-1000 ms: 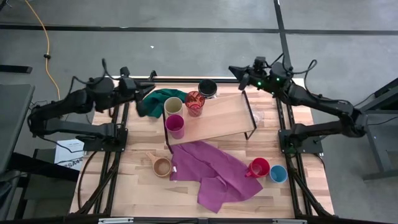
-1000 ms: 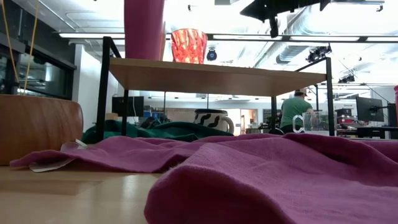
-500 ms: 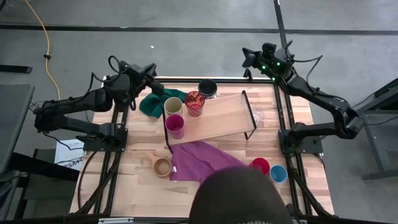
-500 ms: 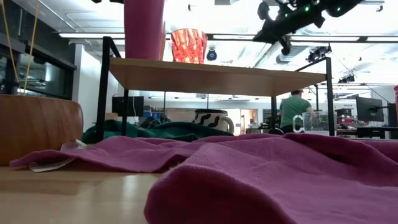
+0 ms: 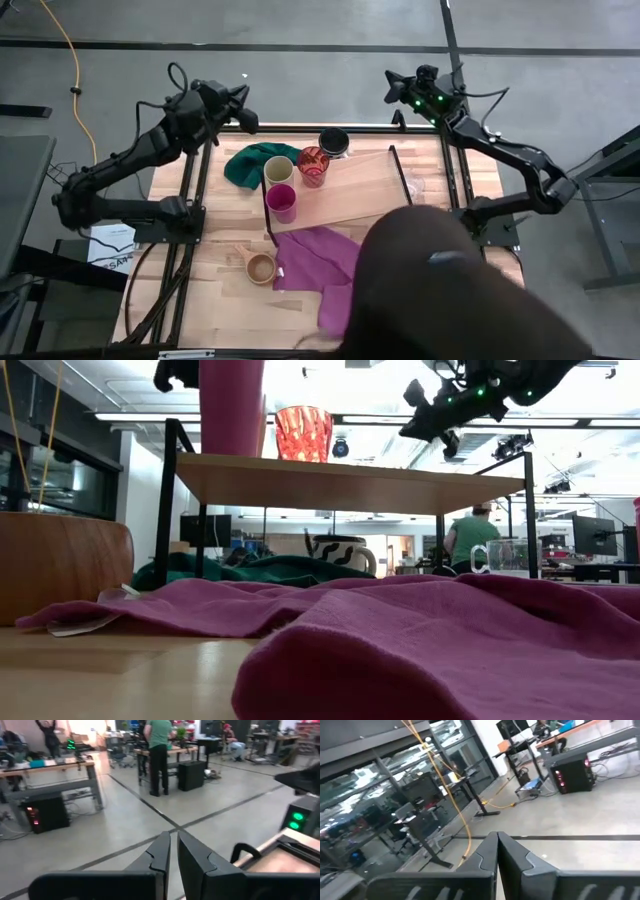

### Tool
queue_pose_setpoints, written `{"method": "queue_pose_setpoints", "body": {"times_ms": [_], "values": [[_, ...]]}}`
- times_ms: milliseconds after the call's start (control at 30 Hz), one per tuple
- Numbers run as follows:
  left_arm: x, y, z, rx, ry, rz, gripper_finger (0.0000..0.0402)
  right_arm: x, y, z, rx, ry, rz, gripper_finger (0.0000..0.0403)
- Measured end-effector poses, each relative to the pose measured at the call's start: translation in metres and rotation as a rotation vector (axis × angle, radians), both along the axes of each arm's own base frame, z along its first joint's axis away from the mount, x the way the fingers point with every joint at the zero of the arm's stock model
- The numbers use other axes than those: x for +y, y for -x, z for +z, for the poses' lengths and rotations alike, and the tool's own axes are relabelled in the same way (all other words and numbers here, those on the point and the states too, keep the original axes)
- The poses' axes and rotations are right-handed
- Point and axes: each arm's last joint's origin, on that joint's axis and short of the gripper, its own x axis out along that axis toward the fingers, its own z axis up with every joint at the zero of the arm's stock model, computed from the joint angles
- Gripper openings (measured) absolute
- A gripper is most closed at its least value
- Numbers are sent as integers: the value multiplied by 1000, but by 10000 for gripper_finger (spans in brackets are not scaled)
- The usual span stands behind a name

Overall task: Stack small to large cups/mugs on shelf
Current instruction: Adjust the shelf

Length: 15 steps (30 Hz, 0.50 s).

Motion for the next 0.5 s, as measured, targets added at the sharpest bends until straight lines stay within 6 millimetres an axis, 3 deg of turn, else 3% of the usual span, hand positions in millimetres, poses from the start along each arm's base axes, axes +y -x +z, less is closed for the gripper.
{"method": "queue_pose_setpoints", "body": {"times_ms": [500], "values": [[23, 21, -15, 27, 155, 36, 24, -38, 6, -30, -3, -99, -32, 0]]}}
